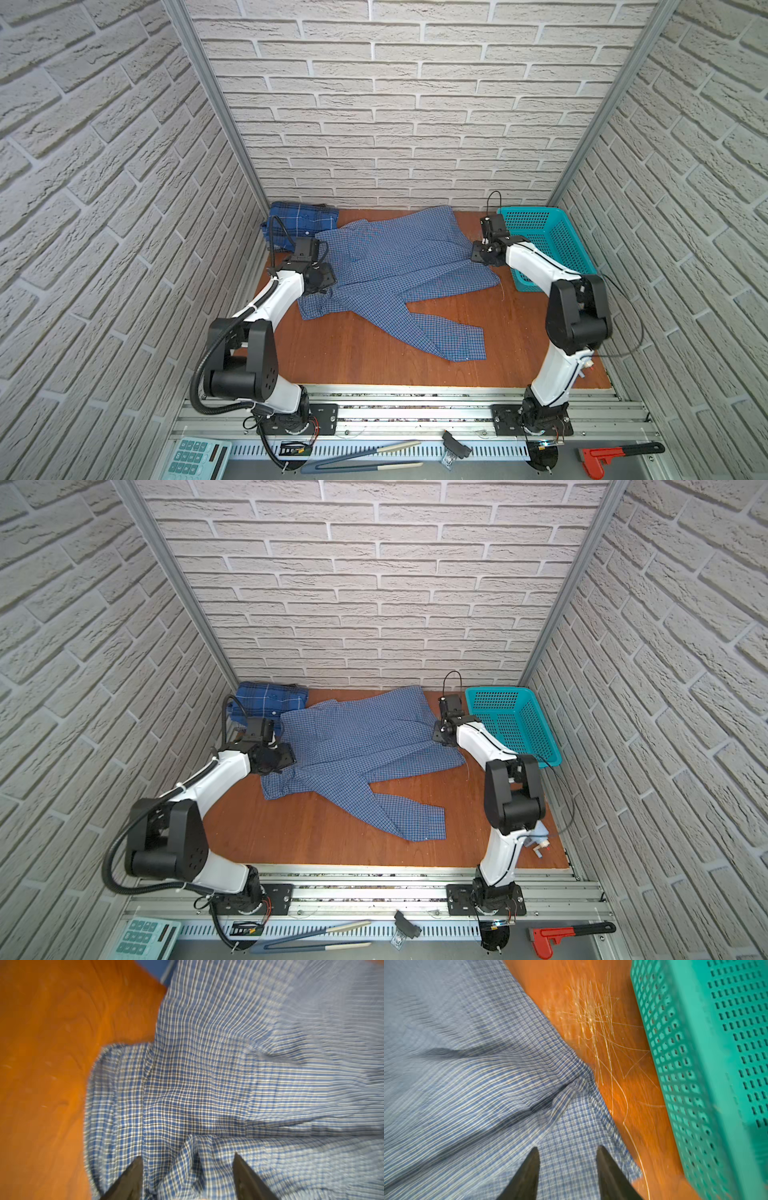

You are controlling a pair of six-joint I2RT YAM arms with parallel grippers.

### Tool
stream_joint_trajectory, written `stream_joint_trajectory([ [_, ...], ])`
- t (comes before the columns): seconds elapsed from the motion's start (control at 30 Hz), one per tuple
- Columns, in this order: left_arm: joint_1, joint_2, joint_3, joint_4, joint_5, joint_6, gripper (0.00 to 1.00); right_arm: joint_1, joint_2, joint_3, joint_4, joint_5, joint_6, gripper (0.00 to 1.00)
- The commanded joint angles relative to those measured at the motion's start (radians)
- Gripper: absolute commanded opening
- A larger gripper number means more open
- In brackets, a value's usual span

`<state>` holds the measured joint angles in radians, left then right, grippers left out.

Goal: Fold and stack the long sleeve shirts

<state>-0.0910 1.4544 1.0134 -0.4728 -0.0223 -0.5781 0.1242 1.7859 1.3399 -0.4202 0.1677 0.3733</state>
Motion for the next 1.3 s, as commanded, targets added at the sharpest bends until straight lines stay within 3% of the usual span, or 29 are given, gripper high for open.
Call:
stream_joint_trajectory([
  [0.0,-0.022,-0.058,-0.001,-0.026,-0.037,-0.005,0.75,0.010,-0.039,-0.096,0.203,-0.166,-0.034,0.51],
  [0.13,-0.019,-0.034,-0.065,0.071,-0.032,-0.033,0.76,0.029,0.044,-0.103,0.159,-0.156,-0.007,0.47],
  [0.33,-0.019,0.064,-0.109,0.221,-0.001,-0.069,0.76,0.029,-0.038,-0.325,0.223,-0.113,0.037,0.45],
  [0.67,-0.019,0.159,-0.009,0.144,-0.048,-0.014,0.80,0.007,-0.137,-0.557,0.214,-0.051,0.073,0.43],
  [0.97,-0.018,0.137,0.002,0.111,-0.137,0.001,0.84,0.022,-0.491,-0.797,0.147,-0.123,0.159,0.47],
  [1.1,-0.021,0.128,-0.062,0.169,-0.087,-0.023,0.80,0.129,-0.639,-0.792,0.048,-0.155,0.161,0.53],
  [1.27,-0.018,0.081,-0.116,0.195,-0.082,-0.036,0.81,0.403,-0.742,-0.819,-0.058,-0.129,0.266,0.69],
])
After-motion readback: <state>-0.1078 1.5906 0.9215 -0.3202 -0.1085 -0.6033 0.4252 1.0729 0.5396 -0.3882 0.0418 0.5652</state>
